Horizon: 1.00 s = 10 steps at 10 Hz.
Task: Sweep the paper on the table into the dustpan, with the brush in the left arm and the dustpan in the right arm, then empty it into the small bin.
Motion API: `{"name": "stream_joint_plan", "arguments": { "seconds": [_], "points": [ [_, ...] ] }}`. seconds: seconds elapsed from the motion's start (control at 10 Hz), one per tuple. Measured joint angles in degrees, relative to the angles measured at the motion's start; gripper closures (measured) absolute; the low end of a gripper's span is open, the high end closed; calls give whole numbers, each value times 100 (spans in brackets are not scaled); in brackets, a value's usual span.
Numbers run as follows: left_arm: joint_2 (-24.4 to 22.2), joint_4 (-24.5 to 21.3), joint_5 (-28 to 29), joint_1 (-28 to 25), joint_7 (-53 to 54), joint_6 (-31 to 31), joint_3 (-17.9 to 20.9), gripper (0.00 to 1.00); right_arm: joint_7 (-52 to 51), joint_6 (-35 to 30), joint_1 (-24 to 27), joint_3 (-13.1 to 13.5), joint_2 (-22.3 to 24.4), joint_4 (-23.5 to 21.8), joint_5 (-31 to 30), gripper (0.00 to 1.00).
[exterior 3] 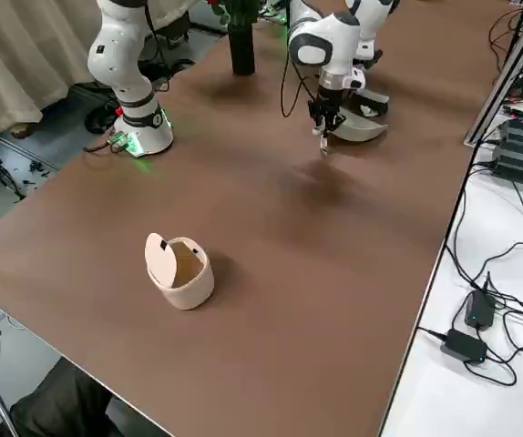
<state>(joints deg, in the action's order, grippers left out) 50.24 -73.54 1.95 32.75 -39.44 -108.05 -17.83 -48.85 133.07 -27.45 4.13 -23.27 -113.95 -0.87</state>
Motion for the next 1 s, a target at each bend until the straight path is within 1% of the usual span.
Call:
{"name": "stream_joint_plan", "arguments": {
  "seconds": [0.2, 0.6, 0.9, 1.0],
  "points": [
    [13, 14, -124, 90, 0, -235, -2, 73, 0, 0, 0, 0, 0, 0, 0, 67],
    [127, 25, -144, 321, -222, -778, 10, 73, 20, 0, -10, 0, -25, 22, 0, 67],
    [122, 101, -277, 319, -333, -823, 19, 73, 23, 0, -14, 0, -34, 33, 0, 67],
    [92, 151, -307, 288, -333, -628, 27, 73, 24, -6, -14, 4, -36, 43, 1, 67]
  ]
}}
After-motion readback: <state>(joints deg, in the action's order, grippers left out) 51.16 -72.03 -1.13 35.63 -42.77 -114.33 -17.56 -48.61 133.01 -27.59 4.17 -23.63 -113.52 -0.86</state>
